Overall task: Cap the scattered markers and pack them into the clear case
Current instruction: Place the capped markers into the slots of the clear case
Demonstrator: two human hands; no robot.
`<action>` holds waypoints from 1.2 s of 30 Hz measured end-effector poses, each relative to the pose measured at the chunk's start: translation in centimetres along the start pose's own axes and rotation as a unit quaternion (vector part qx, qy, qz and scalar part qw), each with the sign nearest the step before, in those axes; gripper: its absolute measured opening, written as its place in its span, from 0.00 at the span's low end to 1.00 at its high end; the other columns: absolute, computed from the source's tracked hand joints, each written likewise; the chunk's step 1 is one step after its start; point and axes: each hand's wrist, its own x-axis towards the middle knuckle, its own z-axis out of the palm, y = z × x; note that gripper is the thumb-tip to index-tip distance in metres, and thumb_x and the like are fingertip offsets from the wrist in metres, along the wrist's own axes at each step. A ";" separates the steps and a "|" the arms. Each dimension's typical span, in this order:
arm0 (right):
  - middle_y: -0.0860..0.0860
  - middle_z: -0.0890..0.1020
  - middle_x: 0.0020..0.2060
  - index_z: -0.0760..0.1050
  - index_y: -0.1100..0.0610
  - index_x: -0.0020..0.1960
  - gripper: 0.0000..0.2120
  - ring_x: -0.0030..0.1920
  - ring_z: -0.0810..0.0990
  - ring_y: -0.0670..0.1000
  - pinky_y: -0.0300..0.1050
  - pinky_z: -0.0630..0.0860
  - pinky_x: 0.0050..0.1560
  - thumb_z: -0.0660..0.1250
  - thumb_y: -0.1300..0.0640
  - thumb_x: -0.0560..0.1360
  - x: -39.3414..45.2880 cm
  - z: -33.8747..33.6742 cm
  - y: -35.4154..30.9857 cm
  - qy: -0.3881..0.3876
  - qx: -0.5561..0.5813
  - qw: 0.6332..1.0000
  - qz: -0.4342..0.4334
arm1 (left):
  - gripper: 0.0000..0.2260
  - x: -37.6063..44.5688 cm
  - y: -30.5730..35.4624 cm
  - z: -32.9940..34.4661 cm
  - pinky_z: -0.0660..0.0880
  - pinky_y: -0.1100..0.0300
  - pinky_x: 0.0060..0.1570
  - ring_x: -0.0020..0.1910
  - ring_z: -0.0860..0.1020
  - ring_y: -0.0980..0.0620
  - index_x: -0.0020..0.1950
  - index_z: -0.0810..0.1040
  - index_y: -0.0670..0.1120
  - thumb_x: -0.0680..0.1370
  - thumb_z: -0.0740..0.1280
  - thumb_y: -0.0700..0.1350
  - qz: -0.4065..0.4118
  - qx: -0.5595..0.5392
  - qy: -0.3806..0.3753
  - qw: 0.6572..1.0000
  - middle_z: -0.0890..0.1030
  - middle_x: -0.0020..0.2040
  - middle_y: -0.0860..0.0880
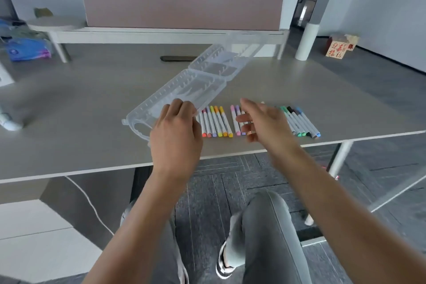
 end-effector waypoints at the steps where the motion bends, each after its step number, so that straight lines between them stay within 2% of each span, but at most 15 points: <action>1: 0.53 0.88 0.46 0.84 0.54 0.51 0.16 0.39 0.85 0.48 0.45 0.80 0.40 0.68 0.41 0.79 -0.8 -0.7 0.1 -0.003 0.049 0.998 0.033 | 0.05 -0.9 1.0 -0.2 0.56 0.60 0.29 0.43 0.74 0.46 0.45 0.77 0.43 0.74 0.67 0.33 0.015 -0.005 -0.007 1.000 0.77 0.44 0.48; 4: 0.55 0.89 0.48 0.81 0.53 0.55 0.17 0.46 0.89 0.54 0.49 0.84 0.46 0.68 0.39 0.79 -2.7 -3.0 0.9 0.005 0.142 0.987 0.078 | 0.06 -3.7 3.5 -0.6 0.56 0.60 0.29 0.44 0.74 0.46 0.46 0.76 0.43 0.74 0.67 0.33 0.061 -0.021 -0.032 0.997 0.76 0.44 0.49; 6: 0.57 0.88 0.49 0.78 0.56 0.59 0.20 0.48 0.89 0.57 0.51 0.84 0.48 0.68 0.39 0.79 -3.9 -4.6 1.7 0.015 0.189 0.977 0.096 | 0.06 -5.8 4.8 -0.8 0.60 0.58 0.32 0.44 0.74 0.45 0.47 0.76 0.43 0.74 0.67 0.33 0.087 -0.022 -0.048 0.995 0.76 0.45 0.48; 9: 0.58 0.88 0.48 0.79 0.58 0.59 0.21 0.48 0.89 0.58 0.51 0.84 0.48 0.69 0.40 0.79 -5.8 -6.7 3.1 0.042 0.235 0.962 0.135 | 0.06 -9.1 6.2 -1.1 0.65 0.55 0.38 0.42 0.72 0.45 0.46 0.76 0.43 0.74 0.68 0.33 0.132 -0.031 -0.075 0.988 0.75 0.44 0.48; 11: 0.57 0.89 0.46 0.79 0.56 0.57 0.19 0.47 0.88 0.57 0.52 0.85 0.49 0.69 0.41 0.80 -7.0 -7.9 4.2 0.068 0.264 0.949 0.162 | 0.06 -11.0 6.7 -1.2 0.67 0.53 0.42 0.43 0.71 0.45 0.46 0.76 0.44 0.74 0.68 0.34 0.156 -0.041 -0.093 0.982 0.75 0.45 0.49; 14: 0.56 0.89 0.42 0.78 0.55 0.54 0.14 0.40 0.87 0.53 0.49 0.84 0.41 0.66 0.44 0.83 -8.8 -9.3 5.9 0.101 0.294 0.930 0.198 | 0.06 -13.4 7.0 -1.1 0.69 0.52 0.44 0.43 0.71 0.46 0.47 0.76 0.45 0.75 0.68 0.35 0.170 -0.042 -0.113 0.978 0.74 0.45 0.50; 16: 0.57 0.88 0.41 0.78 0.57 0.55 0.13 0.36 0.87 0.52 0.46 0.83 0.36 0.64 0.47 0.84 -9.8 -9.5 7.1 0.110 0.296 0.924 0.215 | 0.06 -14.4 6.8 -1.0 0.67 0.54 0.45 0.44 0.72 0.47 0.48 0.77 0.46 0.76 0.69 0.36 0.172 -0.033 -0.120 0.977 0.75 0.46 0.50; 19: 0.58 0.88 0.42 0.79 0.58 0.55 0.12 0.38 0.88 0.53 0.44 0.82 0.33 0.65 0.50 0.84 -10.7 -9.6 9.0 0.119 0.290 0.924 0.221 | 0.06 -15.2 6.4 -0.9 0.65 0.55 0.45 0.45 0.72 0.47 0.50 0.78 0.47 0.76 0.70 0.37 0.165 -0.023 -0.123 0.978 0.76 0.47 0.51; 23: 0.60 0.88 0.42 0.79 0.60 0.54 0.13 0.36 0.87 0.54 0.45 0.83 0.34 0.64 0.50 0.85 -10.9 -9.0 10.0 0.136 0.293 0.922 0.212 | 0.05 -15.2 6.0 -1.0 0.67 0.53 0.46 0.46 0.72 0.48 0.50 0.78 0.48 0.77 0.69 0.39 0.158 -0.017 -0.119 0.980 0.75 0.48 0.52; 28: 0.61 0.88 0.45 0.79 0.60 0.54 0.13 0.41 0.88 0.57 0.48 0.83 0.40 0.65 0.50 0.84 -10.2 -8.8 9.6 0.122 0.288 0.924 0.222 | 0.04 -14.4 5.3 -0.8 0.68 0.52 0.46 0.46 0.72 0.48 0.49 0.76 0.48 0.77 0.68 0.40 0.156 -0.021 -0.112 0.981 0.75 0.47 0.52; 33: 0.62 0.88 0.46 0.79 0.60 0.55 0.15 0.37 0.86 0.56 0.46 0.82 0.31 0.65 0.48 0.83 -8.9 -8.6 8.6 0.125 0.268 0.925 0.240 | 0.04 -13.0 4.6 -0.3 0.69 0.51 0.46 0.46 0.73 0.48 0.49 0.77 0.48 0.77 0.67 0.40 0.149 -0.029 -0.121 0.981 0.75 0.47 0.52; 36: 0.60 0.88 0.42 0.80 0.59 0.51 0.16 0.33 0.86 0.55 0.45 0.81 0.27 0.64 0.47 0.84 -8.0 -8.3 8.3 0.128 0.262 0.921 0.259 | 0.04 -12.1 4.0 0.2 0.69 0.52 0.45 0.46 0.73 0.49 0.48 0.76 0.48 0.76 0.67 0.40 0.142 -0.025 -0.133 0.981 0.75 0.46 0.52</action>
